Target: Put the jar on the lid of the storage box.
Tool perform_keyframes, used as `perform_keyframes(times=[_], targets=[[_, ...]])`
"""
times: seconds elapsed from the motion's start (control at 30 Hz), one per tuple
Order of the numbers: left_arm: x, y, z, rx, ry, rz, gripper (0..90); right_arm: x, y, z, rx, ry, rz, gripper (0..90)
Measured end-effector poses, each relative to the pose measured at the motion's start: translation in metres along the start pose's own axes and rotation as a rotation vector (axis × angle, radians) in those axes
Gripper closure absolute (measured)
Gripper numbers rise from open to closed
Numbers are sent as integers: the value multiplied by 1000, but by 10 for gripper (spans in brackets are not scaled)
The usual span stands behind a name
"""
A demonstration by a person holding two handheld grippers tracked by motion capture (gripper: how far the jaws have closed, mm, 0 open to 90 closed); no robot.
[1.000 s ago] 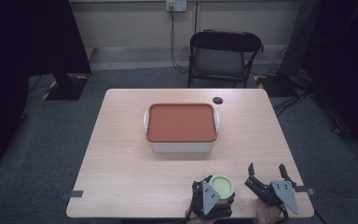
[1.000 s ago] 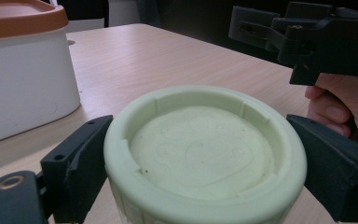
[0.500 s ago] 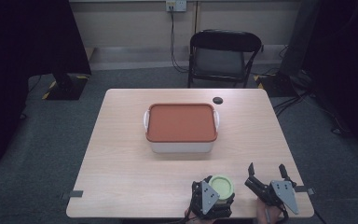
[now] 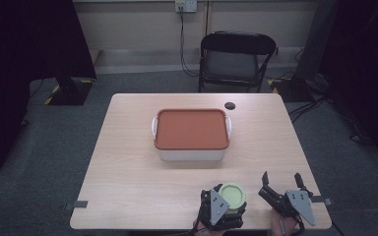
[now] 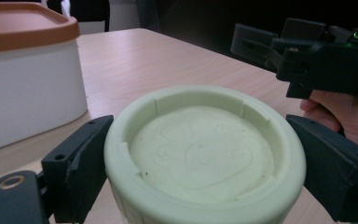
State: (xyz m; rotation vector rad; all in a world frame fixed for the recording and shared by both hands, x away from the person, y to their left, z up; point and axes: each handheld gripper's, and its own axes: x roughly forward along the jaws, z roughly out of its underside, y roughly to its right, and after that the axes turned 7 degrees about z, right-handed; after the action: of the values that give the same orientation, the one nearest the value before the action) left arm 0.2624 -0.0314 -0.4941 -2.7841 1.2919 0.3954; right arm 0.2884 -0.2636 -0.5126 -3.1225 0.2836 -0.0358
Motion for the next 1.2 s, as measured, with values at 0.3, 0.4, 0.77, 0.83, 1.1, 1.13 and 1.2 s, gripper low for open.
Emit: perform_keyframes(times=[0.3, 0.4, 0.77, 0.83, 1.1, 1.13, 1.2], targets=[[-8, -7, -12, 18, 32, -25, 109, 0, 0, 0, 0, 0, 0, 0], [-10, -11, -15, 18, 35, -34, 109, 0, 0, 0, 0, 0, 0, 0], [-20, -34, -22, 22, 30, -72, 109, 0, 0, 0, 0, 0, 0, 0], [-22, -38, -23, 38, 27, -79, 109, 0, 0, 0, 0, 0, 0, 0], [-30, -56, -30, 10, 29, -91, 109, 0, 0, 0, 0, 0, 0, 0], [-30, -59, -31, 4, 28, -94, 109, 0, 0, 0, 0, 0, 0, 0], [-32, -64, -33, 1, 30, -103, 109, 0, 0, 0, 0, 0, 0, 0]])
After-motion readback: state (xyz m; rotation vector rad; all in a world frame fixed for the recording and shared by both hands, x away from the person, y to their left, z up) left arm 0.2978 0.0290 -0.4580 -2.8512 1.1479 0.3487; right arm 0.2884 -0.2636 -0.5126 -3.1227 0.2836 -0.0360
